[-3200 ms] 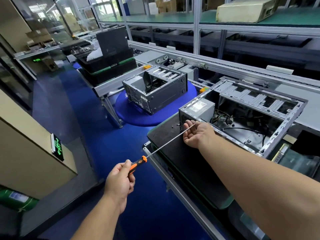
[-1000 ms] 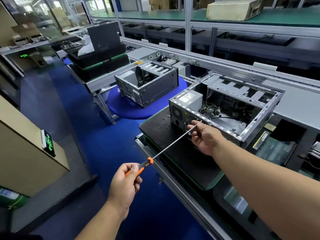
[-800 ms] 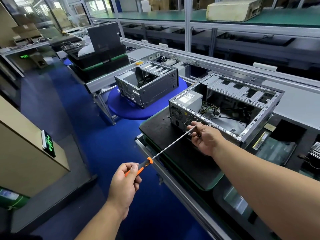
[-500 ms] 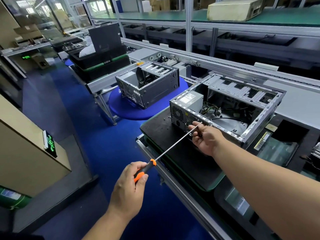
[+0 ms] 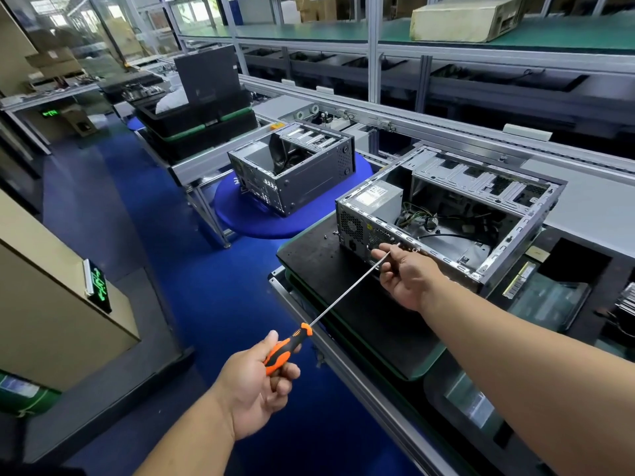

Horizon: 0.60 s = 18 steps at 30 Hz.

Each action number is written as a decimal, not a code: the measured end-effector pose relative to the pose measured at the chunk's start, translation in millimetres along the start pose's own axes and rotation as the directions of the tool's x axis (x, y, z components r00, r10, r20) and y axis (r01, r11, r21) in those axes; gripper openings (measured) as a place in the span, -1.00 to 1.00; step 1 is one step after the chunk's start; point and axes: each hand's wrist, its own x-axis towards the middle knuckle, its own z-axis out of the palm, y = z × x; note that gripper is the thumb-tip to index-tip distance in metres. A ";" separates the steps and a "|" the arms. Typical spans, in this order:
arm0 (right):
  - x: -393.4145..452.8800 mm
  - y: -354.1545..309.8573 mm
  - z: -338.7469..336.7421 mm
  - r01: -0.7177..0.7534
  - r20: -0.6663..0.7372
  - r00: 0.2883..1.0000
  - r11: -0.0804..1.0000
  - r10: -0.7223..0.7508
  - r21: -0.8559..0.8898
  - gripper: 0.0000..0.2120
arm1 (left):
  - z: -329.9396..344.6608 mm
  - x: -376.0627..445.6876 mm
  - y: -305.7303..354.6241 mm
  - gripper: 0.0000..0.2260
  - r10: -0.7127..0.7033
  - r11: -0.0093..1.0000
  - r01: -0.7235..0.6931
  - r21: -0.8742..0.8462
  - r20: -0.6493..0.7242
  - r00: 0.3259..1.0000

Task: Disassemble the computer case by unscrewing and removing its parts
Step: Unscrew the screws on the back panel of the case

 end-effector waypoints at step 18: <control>12.6 3.2 8.8 0.035 -0.057 0.998 0.995 -0.030 0.092 -0.83 | -9.0 5.5 0.7 -0.77 0.619 0.681 -0.513 0.523 -0.037 0.784</control>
